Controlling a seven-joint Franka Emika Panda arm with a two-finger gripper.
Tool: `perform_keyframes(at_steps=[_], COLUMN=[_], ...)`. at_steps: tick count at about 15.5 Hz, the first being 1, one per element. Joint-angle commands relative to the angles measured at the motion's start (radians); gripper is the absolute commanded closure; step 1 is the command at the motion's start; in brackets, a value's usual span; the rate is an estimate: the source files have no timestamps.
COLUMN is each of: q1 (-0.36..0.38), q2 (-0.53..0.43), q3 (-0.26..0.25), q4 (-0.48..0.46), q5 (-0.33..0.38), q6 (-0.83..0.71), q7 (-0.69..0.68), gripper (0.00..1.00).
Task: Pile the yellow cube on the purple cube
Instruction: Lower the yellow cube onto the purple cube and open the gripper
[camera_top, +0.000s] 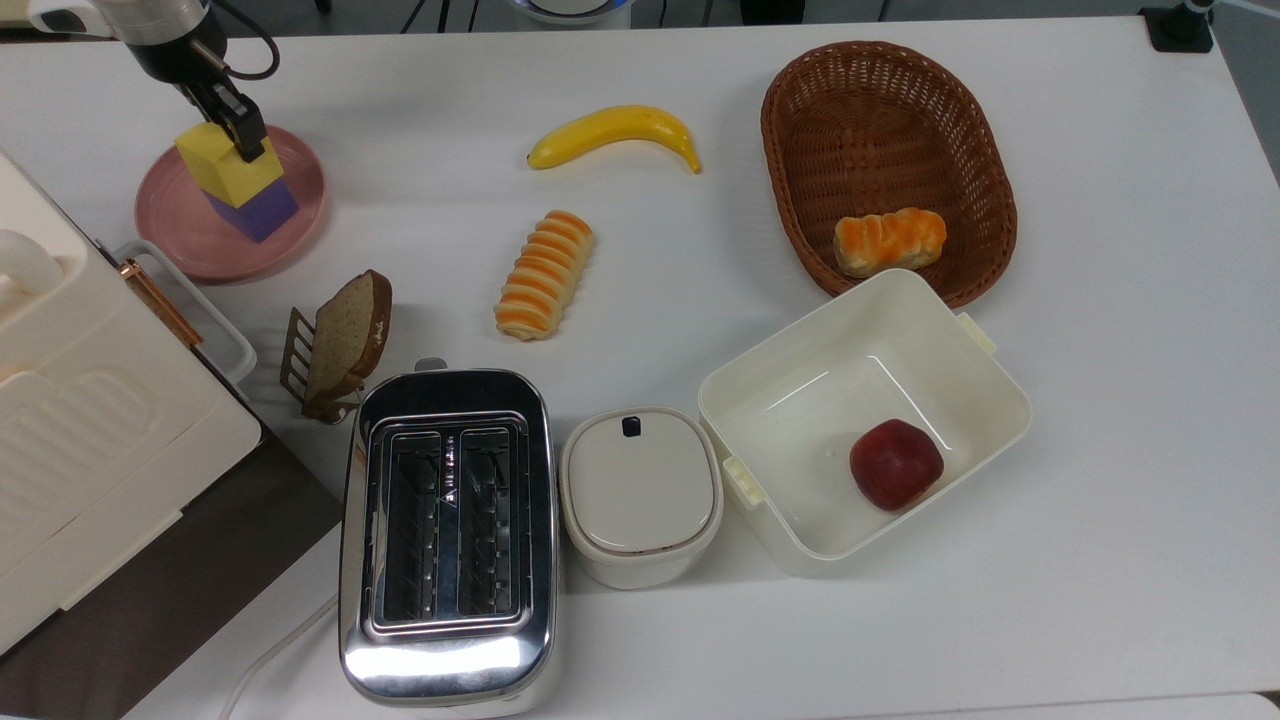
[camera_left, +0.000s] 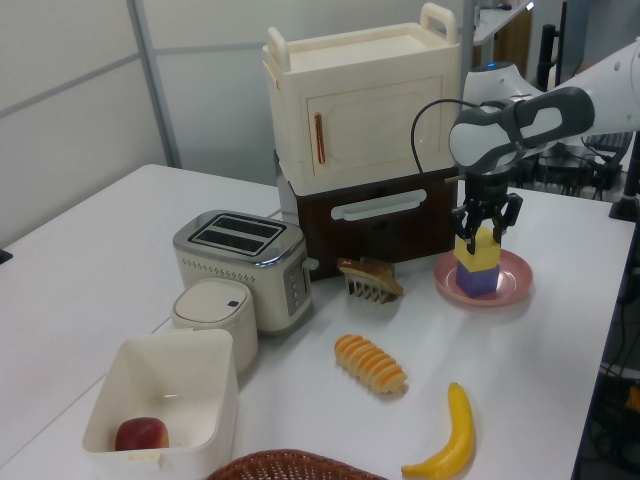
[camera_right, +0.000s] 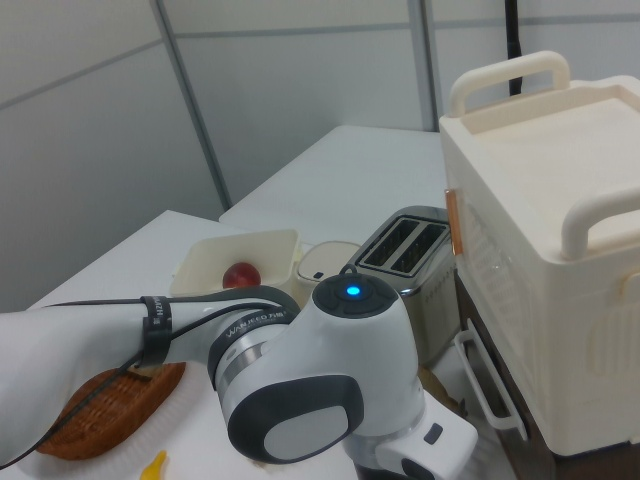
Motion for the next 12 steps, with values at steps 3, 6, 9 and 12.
perform_keyframes(at_steps=[3,6,9,12], q1=[-0.005,-0.004,-0.001,0.007], q2=[0.014,0.014,0.014,0.003], q3=[0.0,0.002,0.006,0.014], q4=[0.005,0.007,0.01,0.028], q5=[0.026,0.026,0.026,0.025], q6=[0.0,0.002,0.002,-0.006], q7=[-0.013,0.001,0.007,0.052], gripper=[0.0,0.0,0.0,0.0])
